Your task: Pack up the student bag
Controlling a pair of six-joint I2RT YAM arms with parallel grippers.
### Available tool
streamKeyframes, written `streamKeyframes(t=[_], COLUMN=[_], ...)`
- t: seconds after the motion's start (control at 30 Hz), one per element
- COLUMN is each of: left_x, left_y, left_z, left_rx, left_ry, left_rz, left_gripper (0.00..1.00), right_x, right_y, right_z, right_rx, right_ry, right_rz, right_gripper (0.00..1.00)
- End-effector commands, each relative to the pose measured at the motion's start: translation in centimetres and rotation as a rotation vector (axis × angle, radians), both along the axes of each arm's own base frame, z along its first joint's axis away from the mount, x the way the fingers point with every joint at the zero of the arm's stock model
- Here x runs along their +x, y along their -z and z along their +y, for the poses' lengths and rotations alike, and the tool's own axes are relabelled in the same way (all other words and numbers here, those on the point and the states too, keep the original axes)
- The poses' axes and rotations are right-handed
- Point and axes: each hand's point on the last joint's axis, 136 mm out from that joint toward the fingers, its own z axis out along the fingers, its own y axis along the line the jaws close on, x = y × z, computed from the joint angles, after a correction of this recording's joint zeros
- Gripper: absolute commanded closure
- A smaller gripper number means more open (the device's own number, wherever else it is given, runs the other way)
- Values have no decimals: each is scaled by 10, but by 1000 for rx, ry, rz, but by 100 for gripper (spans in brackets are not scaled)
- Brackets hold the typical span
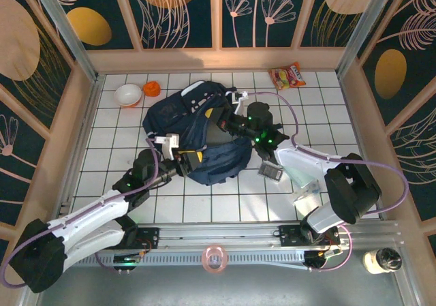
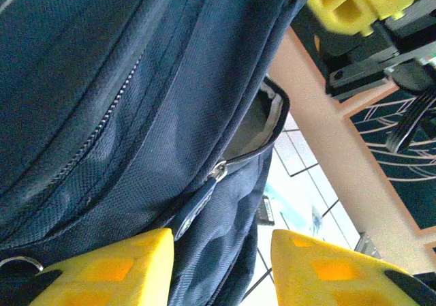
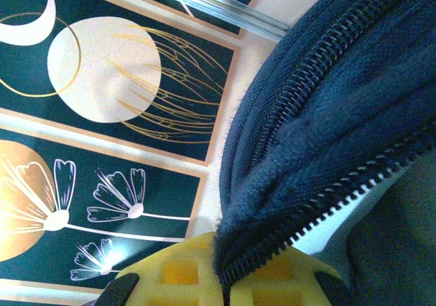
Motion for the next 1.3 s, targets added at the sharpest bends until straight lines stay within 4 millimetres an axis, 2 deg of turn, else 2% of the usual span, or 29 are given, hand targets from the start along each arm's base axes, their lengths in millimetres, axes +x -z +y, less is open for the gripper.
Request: streamKeyframes(t=[0.0, 0.13, 0.33, 0.47, 0.53, 0.7, 0.83, 0.9, 1.0, 1.03, 1.13, 1.2, 1.27], left_x=[-3, -3, -3, -1, 6, 14, 15, 16, 12, 10, -2, -8, -11], left_y=[5, 5, -7, -7, 4, 29, 43, 46, 28, 22, 1, -7, -6], left_z=[-7, -11, -14, -5, 10, 47, 64, 65, 45, 39, 20, 11, 6], left_rx=[6, 9, -32, -33, 12, 138, 200, 211, 136, 104, -17, -72, -76], left_ry=[46, 73, 81, 31, -60, -249, -320, -325, -224, -191, -77, -20, 13], left_rz=[-5, -12, -53, -65, -31, 18, 36, 35, -16, -32, -83, -96, -82], left_gripper=[58, 63, 81, 94, 100, 100, 100, 100, 100, 97, 60, 50, 45], right_x=[-9, -9, -10, -8, -7, -6, -7, -7, -7, -6, -5, -4, -4], right_y=[-63, -63, -64, -61, -61, -69, -83, -90, -96, -96, -93, -90, -89], right_z=[8, 7, 5, 2, -2, -14, -22, -25, -25, -25, -22, -20, -18], right_rx=[124, 128, 128, 120, 116, 100, 106, 106, 94, 91, 90, 92, 96], right_ry=[-42, -41, -35, -27, -20, -4, -6, -11, -17, -18, -30, -36, -41], right_rz=[-165, -168, -172, -165, -161, -177, -204, -216, -226, -224, -213, -204, -198], right_gripper=[100, 100, 100, 100, 100, 100, 100, 100, 100, 100, 100, 100, 100])
